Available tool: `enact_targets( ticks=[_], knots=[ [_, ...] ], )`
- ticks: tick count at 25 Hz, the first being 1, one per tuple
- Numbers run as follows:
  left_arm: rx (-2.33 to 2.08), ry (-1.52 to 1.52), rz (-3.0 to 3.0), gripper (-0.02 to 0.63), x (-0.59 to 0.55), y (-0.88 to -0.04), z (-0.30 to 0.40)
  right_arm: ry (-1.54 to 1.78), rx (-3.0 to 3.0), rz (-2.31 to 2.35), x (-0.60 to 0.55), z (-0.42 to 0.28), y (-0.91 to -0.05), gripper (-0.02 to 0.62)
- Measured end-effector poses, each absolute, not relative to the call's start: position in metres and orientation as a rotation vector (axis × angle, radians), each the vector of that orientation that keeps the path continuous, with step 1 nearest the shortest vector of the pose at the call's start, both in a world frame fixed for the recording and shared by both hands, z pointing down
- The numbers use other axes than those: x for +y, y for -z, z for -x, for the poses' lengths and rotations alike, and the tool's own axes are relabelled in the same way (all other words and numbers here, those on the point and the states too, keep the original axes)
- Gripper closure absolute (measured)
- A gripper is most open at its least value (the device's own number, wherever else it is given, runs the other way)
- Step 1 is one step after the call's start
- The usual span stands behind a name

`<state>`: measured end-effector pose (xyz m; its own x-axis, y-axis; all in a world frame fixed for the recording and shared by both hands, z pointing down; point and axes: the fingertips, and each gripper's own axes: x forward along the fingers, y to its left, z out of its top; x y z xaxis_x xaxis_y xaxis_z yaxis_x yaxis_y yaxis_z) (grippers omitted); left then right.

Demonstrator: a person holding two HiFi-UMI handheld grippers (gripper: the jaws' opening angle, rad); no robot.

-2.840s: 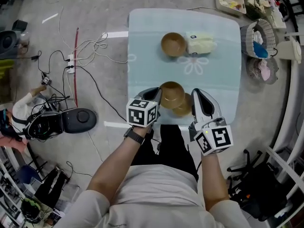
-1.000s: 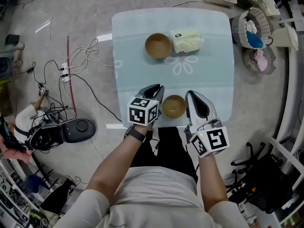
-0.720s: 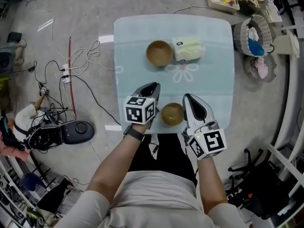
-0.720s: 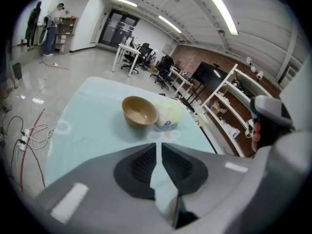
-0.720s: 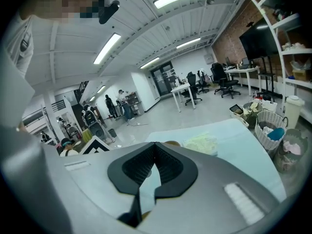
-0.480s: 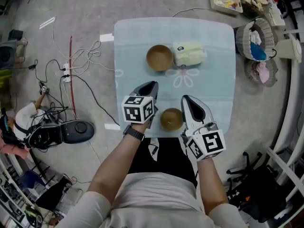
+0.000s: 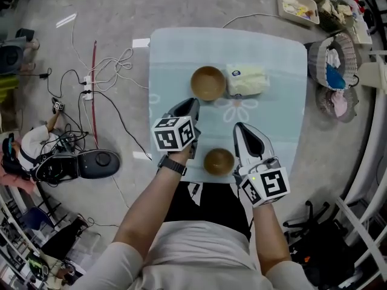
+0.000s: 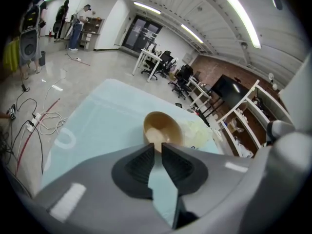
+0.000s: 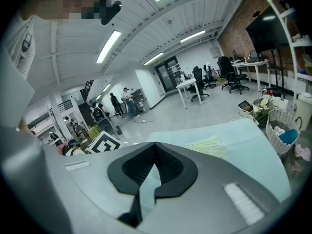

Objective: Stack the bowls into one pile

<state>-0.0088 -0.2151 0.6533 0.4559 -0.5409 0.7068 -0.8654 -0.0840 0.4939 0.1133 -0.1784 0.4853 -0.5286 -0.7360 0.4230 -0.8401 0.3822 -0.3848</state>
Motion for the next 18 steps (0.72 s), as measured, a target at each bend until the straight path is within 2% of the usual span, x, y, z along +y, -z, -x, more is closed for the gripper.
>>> enact_targets(
  ticks=[18],
  knots=[
    [-1.231,-0.354,-1.617,0.563,-0.25,-0.681,0.015,-0.908,-2.447,-1.388,-0.205,-0.121,-0.503,0.584]
  ],
)
